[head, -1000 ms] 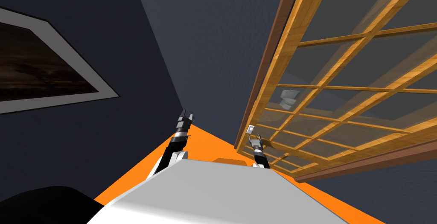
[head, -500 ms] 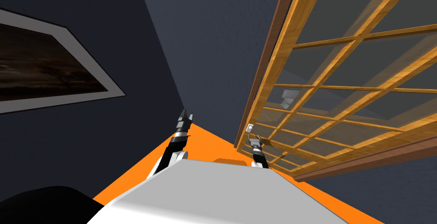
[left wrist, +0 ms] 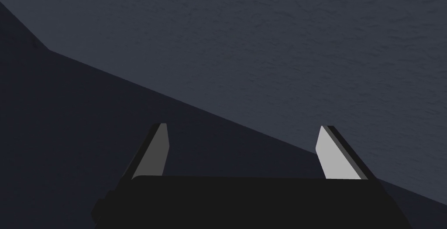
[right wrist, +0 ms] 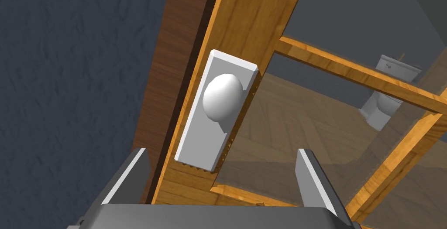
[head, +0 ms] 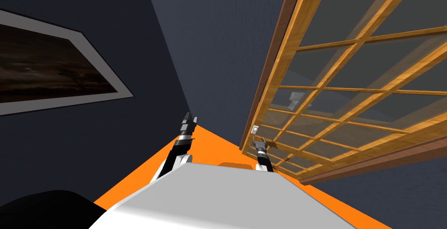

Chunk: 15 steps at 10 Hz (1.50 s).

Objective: Pull the door open

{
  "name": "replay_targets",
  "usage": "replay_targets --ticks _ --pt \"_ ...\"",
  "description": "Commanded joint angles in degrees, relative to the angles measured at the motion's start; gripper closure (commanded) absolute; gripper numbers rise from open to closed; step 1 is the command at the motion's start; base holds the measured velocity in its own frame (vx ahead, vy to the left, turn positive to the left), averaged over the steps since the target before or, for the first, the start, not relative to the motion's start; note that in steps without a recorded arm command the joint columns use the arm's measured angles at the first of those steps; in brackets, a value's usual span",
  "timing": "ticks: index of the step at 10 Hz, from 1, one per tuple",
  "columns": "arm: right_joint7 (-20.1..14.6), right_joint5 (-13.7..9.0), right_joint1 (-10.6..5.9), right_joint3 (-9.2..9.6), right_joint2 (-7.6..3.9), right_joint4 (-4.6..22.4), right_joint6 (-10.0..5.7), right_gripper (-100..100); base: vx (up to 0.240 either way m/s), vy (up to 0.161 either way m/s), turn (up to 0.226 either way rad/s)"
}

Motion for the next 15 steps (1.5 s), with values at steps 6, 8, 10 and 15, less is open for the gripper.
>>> replay_targets --ticks 6,8,10,15 --pt "-10.43 -3.56 -0.67 1.28 0.87 -0.45 0.89 -100 -0.052 -0.012 0.030" --pt "-13.61 -4.47 -0.85 1.61 1.11 -0.54 1.10 -100 -0.051 -0.017 0.022" --pt "-15.57 -5.08 -0.97 1.83 1.27 -0.61 1.24 -100 -0.038 -0.006 0.019" --pt "-18.41 -5.58 0.34 1.38 -1.78 0.56 0.16 -100 0.125 -0.003 0.063"
